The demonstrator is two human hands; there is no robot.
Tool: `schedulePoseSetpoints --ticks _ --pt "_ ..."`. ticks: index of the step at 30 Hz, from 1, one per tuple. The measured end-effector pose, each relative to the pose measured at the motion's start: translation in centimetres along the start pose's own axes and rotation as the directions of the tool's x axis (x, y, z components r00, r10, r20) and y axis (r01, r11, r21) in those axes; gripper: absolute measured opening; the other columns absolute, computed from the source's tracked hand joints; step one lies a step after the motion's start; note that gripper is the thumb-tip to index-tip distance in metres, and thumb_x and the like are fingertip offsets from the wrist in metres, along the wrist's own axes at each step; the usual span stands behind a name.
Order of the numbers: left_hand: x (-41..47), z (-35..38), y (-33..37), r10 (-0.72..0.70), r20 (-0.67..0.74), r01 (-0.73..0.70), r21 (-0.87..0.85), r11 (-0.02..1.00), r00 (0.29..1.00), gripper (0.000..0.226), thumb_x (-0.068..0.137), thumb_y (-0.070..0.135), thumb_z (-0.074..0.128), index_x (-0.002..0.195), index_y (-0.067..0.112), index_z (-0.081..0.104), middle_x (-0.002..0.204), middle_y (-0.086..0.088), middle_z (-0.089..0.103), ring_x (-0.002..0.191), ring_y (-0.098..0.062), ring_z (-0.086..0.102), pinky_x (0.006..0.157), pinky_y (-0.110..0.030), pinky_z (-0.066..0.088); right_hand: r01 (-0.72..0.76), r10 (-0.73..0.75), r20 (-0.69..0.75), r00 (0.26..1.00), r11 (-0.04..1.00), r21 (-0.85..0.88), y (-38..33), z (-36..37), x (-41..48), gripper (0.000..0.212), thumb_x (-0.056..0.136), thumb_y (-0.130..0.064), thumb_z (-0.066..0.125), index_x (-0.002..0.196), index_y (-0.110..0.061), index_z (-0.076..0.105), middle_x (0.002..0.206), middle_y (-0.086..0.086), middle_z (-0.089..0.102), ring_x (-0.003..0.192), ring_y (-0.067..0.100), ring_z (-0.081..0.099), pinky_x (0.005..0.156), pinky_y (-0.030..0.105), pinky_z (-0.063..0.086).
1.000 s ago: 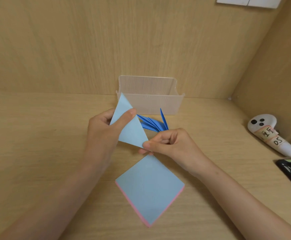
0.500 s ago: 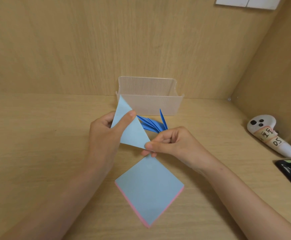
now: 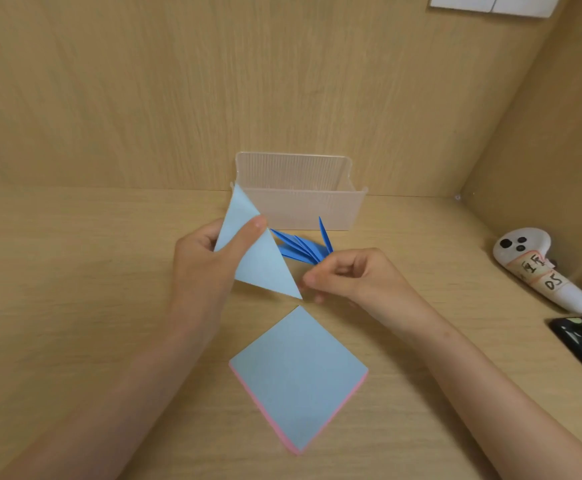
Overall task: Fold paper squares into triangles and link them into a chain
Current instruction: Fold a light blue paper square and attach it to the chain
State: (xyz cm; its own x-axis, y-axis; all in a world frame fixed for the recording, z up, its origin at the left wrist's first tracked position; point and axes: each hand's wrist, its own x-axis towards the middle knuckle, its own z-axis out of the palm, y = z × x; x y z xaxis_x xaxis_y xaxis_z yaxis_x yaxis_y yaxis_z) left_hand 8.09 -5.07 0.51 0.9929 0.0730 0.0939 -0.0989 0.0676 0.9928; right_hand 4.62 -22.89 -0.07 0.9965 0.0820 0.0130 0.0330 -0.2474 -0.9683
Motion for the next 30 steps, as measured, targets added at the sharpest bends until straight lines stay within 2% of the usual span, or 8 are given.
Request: schedulePoseSetpoints --ticks 4,9,12,14,20,24,26,30 --pt "-0.7 0.7 -0.2 0.007 0.058 -0.008 0.015 1.000 0.998 0.016 0.080 0.024 0.072 0.069 0.013 0.069 0.058 0.010 0.064 0.054 -0.002 0.056 0.050 -0.013 0.042 0.040 -0.032 -0.098 0.995 0.996 0.081 0.0 0.2 0.1 0.025 0.081 -0.030 0.066 0.089 -0.008 0.073 0.072 0.001 0.068 0.067 0.007 0.057 0.054 0.018 0.036" --pt "-1.4 1.4 -0.6 -0.007 0.101 0.008 -0.008 1.000 0.995 0.012 0.078 0.019 0.074 0.068 0.014 0.071 0.058 0.008 0.065 0.053 -0.004 0.058 0.049 -0.016 0.045 0.074 -0.053 -0.101 0.993 0.974 0.216 0.4 1.5 0.1 0.005 0.077 -0.007 0.072 0.080 -0.003 0.070 0.068 -0.002 0.069 0.058 0.001 0.059 0.054 0.009 0.040" --pt "-1.5 1.6 -0.7 -0.018 0.118 0.020 -0.011 1.000 0.993 0.011 0.078 0.018 0.074 0.069 0.014 0.071 0.057 0.007 0.065 0.053 -0.004 0.058 0.049 -0.016 0.045 0.081 -0.056 -0.122 0.991 0.974 0.213 0.6 1.5 0.2 0.005 0.077 -0.004 0.073 0.078 0.000 0.070 0.072 0.004 0.071 0.065 0.008 0.064 0.063 0.014 0.047" --pt "-1.5 1.5 -0.7 -0.034 0.137 0.035 -0.010 0.999 0.990 0.011 0.078 0.019 0.074 0.069 0.014 0.071 0.059 0.006 0.066 0.054 -0.004 0.059 0.050 -0.016 0.045 0.081 -0.053 -0.131 0.990 0.973 0.216 0.5 1.5 0.2 0.006 0.076 -0.003 0.073 0.078 0.002 0.070 0.074 0.009 0.071 0.067 0.011 0.065 0.065 0.015 0.048" --pt "-1.4 1.2 -0.5 -0.150 0.234 0.140 0.059 0.988 0.961 0.010 0.074 0.019 0.078 0.080 0.012 0.074 0.077 -0.006 0.075 0.066 -0.013 0.069 0.060 -0.024 0.053 0.107 -0.077 -0.169 0.983 0.979 0.174 0.7 1.4 0.3 0.006 0.076 -0.003 0.073 0.078 0.001 0.071 0.082 0.024 0.069 0.076 0.022 0.062 0.074 0.026 0.048" --pt "-1.4 1.0 -0.2 -0.170 0.234 0.167 0.031 0.985 0.957 0.009 0.073 0.018 0.078 0.078 0.012 0.075 0.078 -0.007 0.075 0.066 -0.014 0.069 0.059 -0.023 0.054 0.111 -0.086 -0.137 0.987 0.976 0.186 0.5 1.4 0.2 0.002 0.076 -0.002 0.073 0.076 -0.002 0.071 0.074 0.011 0.070 0.069 0.012 0.063 0.065 0.015 0.047" --pt "-1.4 1.0 -0.1 -0.176 0.234 0.179 0.010 0.984 0.956 0.010 0.072 0.018 0.078 0.079 0.012 0.075 0.079 -0.008 0.075 0.067 -0.014 0.069 0.060 -0.024 0.054 0.114 -0.088 -0.128 0.988 0.972 0.205 0.4 1.4 0.1 0.003 0.077 0.000 0.072 0.075 -0.002 0.070 0.072 0.007 0.071 0.067 0.010 0.064 0.064 0.014 0.047" --pt "-1.2 0.8 0.1 -0.207 0.206 0.219 -0.038 0.975 0.956 0.006 0.073 0.019 0.077 0.075 0.014 0.075 0.073 -0.002 0.073 0.062 -0.011 0.066 0.057 -0.022 0.051 0.097 -0.077 -0.106 0.991 0.977 0.192 0.3 1.3 -0.1 0.003 0.077 -0.002 0.072 0.076 0.000 0.070 0.076 0.010 0.072 0.070 0.013 0.065 0.069 0.019 0.051"
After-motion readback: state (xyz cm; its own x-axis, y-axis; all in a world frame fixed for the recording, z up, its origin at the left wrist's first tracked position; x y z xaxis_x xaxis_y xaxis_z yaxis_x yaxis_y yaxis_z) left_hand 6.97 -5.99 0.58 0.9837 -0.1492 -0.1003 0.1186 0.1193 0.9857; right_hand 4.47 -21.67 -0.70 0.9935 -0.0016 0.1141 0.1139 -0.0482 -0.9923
